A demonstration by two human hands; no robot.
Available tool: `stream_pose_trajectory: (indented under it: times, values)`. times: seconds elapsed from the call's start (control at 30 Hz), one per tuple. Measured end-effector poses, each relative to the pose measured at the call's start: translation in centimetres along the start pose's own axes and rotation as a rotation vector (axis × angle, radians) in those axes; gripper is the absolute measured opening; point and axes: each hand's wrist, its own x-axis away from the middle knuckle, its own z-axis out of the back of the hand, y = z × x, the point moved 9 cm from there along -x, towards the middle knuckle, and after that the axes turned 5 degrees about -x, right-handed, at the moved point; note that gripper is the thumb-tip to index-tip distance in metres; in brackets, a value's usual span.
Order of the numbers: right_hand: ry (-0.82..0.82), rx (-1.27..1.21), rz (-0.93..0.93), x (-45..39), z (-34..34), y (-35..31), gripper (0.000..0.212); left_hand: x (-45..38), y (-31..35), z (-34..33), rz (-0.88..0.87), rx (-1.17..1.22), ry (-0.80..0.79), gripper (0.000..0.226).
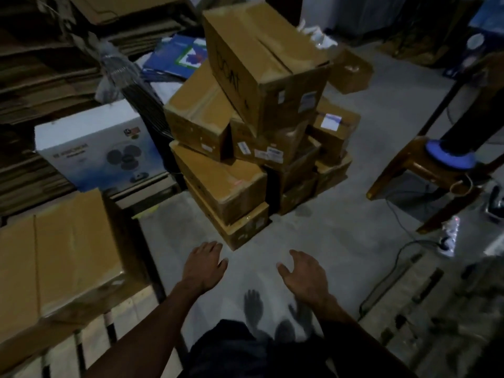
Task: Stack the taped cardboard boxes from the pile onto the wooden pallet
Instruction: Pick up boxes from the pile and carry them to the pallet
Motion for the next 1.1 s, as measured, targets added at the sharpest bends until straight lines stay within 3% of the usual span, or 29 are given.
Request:
stream_pose_trajectory:
  times: [0.27,0.47,0.6,0.77,0.9,1.03,1.1]
  values:
    - [0.111,0.005,0.154,-13.7,16.2,-1.7,0.063,-12.4,6.4,14.1,0.049,0.070,0.274,0.066]
    - [0.331,0.058,0.391,-26.0,30.6,-9.4,0.056,-24.0,7.6,28.6,0.099,0.107,0.589,0.054]
    - [0.347,0.041,0.500,-33.8,37.2,-15.1,0.066,-31.4,6.9,35.8,0.150,0.136,0.705,0.055]
    - [0.419,0.084,0.614,-41.1,43.4,-21.1,0.065,-38.9,5.4,40.6,0.248,0.201,0.675,0.057]
    - [0.395,0.114,0.577,-47.4,46.2,-23.7,0.068,-43.8,3.7,41.4,0.345,0.260,0.561,0.059]
    - [0.316,0.110,0.484,-53.9,46.8,-25.3,0.074,-47.9,1.9,40.6,0.446,0.351,0.450,0.042]
    - [0.289,0.086,0.464,-56.9,46.8,-26.1,0.081,-49.5,1.4,41.0,0.514,0.400,0.463,0.051]
